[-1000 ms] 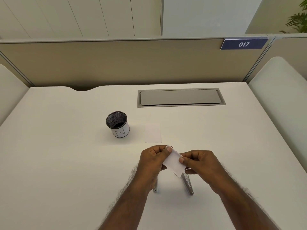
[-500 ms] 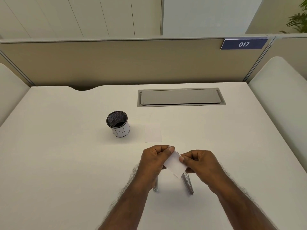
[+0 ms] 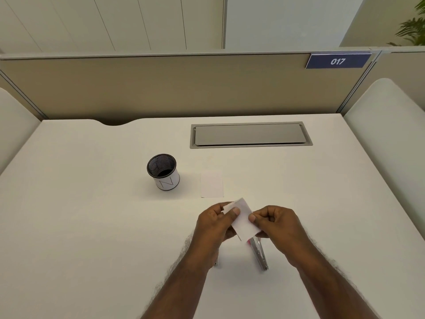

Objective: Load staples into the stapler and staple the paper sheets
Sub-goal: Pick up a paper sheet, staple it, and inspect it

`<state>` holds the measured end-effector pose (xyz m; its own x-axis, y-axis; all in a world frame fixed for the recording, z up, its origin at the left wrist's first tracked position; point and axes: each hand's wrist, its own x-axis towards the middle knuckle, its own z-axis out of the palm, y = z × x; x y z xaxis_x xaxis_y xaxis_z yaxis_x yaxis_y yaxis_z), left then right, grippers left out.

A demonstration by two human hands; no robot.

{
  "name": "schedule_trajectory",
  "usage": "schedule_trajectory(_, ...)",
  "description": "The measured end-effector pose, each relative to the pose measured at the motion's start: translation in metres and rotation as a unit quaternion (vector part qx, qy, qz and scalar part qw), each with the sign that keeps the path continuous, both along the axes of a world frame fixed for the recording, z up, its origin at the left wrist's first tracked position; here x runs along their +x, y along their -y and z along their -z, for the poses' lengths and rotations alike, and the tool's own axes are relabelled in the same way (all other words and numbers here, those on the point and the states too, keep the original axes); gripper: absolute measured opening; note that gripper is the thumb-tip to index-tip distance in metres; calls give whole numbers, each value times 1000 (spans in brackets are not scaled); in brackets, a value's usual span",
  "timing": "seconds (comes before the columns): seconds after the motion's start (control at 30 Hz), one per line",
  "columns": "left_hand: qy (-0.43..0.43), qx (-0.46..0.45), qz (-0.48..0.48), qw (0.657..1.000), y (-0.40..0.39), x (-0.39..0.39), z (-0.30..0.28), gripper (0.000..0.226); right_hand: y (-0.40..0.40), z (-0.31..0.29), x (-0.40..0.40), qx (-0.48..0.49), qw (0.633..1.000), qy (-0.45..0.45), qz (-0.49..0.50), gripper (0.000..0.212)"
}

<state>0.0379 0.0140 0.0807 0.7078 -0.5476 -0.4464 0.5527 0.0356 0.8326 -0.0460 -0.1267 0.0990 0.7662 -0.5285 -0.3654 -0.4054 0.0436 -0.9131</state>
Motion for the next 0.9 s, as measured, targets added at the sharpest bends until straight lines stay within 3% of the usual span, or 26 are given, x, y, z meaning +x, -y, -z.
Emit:
schedule_trajectory(0.1, -54, -19, 13, 998, -3, -4, 5, 22, 3, 4, -2, 14, 1000, 12, 13, 6)
schedule_trajectory(0.2, -37, 16, -19, 999, -3, -3, 8, 16, 5, 17, -7, -2, 1000, 3, 3, 8)
schedule_trajectory(0.33, 3, 81, -75, 994, -6, 4, 11, 12, 18, 57, -20, -166, 981, -90, 32, 12)
schedule_trajectory(0.47, 9, 115, -87, 990, -7, 7, 17, 13, 8, 99, -37, -233, 936, -249, -88, 64)
schedule_trajectory(0.53, 12, 114, -88, 990, -4, 6, 18, 13, 3, 110, -40, -283, 913, -274, -108, 72)
schedule_trajectory(0.77, 37, 121, -75, 989, -3, 6, 18, 13, -3, 107, -34, -317, 906, -262, -102, 26)
schedule_trajectory(0.83, 49, 135, -71, 987, -3, 8, 17, 12, 4, 101, -34, -271, 933, -218, -87, 17)
schedule_trajectory(0.9, 66, 149, -69, 984, -5, 10, 17, 13, 13, 88, -31, -147, 978, -144, -47, 12)
